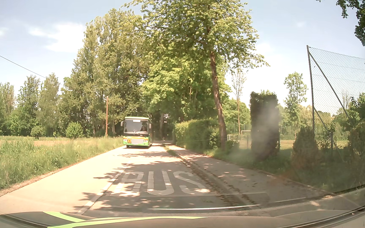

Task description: Follow the waypoints while adhering to traffic rules and regulations

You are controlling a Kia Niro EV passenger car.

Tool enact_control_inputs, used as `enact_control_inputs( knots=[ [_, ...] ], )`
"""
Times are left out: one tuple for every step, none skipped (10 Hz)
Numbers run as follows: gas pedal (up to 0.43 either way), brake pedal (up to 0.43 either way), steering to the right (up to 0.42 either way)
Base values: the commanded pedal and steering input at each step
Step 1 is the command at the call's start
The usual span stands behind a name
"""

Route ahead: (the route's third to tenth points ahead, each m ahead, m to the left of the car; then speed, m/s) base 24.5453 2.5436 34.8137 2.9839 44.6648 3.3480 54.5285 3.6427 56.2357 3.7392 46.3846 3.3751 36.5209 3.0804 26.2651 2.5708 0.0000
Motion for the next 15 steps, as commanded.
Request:
enact_control_inputs(
  knots=[
    [0.0, 0.47, -0.088],
    [0.0, 0.47, -0.088],
    [0.0, 0.47, -0.089],
    [0.0, 0.463, -0.089],
    [0.0, 0.47, -0.089],
    [0.0, 0.463, -0.089],
    [0.0, 0.463, -0.089],
    [0.0, 0.47, -0.089],
    [0.0, 0.463, -0.088],
    [0.0, 0.463, -0.089],
    [0.0, 0.463, -0.088],
    [0.0, 0.47, -0.089],
    [0.0, 0.47, -0.089],
    [0.0, 0.463, -0.088],
    [0.0, 0.463, -0.089]
  ],
)
